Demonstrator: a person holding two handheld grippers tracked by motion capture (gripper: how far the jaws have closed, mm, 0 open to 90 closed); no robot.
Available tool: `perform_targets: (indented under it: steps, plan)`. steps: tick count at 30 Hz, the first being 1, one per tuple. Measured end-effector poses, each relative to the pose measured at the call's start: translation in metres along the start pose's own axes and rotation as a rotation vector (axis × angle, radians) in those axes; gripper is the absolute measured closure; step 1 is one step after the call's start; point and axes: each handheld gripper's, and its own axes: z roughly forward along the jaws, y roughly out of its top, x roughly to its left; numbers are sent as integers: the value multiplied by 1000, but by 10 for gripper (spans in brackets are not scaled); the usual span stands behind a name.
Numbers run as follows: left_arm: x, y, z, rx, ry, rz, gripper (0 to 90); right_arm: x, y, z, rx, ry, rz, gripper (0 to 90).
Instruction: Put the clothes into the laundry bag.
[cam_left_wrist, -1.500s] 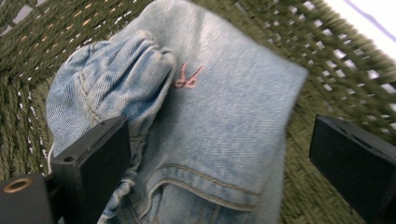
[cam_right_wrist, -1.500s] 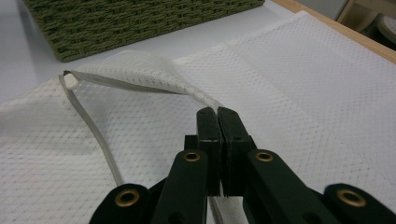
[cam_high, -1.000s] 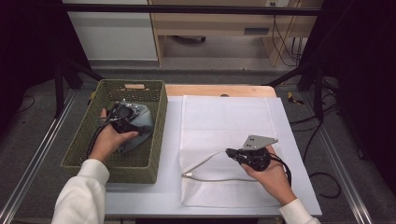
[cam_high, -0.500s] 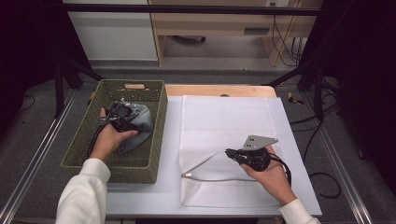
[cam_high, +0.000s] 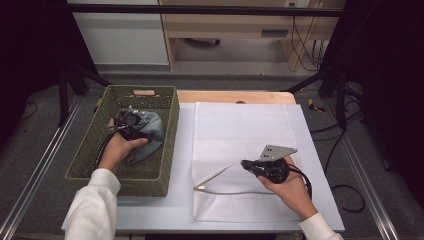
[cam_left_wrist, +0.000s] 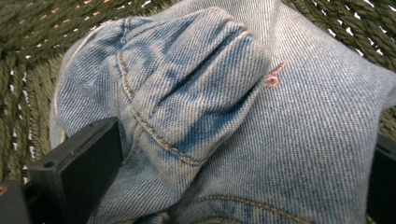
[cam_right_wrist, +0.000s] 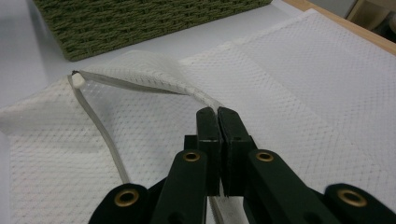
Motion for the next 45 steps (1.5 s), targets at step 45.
perform_targets:
  steps: [45]
  plan:
    - [-11,-2,10,71,89,105,199,0,1,0,4,8,-1,883]
